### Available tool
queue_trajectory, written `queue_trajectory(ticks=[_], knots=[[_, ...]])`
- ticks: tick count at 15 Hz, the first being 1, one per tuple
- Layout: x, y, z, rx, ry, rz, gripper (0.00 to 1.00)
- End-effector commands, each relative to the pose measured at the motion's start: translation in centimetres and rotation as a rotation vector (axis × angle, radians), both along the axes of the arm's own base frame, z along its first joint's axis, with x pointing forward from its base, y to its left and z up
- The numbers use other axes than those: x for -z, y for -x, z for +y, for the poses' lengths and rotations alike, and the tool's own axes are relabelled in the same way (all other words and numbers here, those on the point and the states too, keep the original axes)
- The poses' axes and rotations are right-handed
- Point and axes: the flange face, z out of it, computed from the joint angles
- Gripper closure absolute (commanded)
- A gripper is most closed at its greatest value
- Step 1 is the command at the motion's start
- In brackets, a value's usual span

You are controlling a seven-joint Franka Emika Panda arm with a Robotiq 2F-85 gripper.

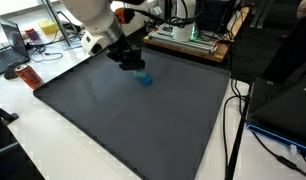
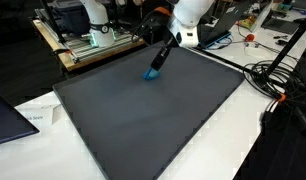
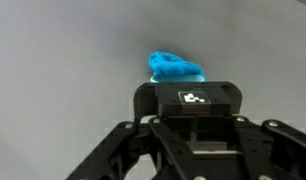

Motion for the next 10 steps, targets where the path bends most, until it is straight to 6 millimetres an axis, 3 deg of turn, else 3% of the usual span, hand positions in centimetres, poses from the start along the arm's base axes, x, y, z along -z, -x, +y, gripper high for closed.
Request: queue_trajectory(ticks=[1, 10], knots=[[3.8, -0.2, 0.5, 0.006, -0.069, 0.076, 0.78], [-2.4, -0.6, -1.3, 0.077, -0.094, -0.071, 0.78]])
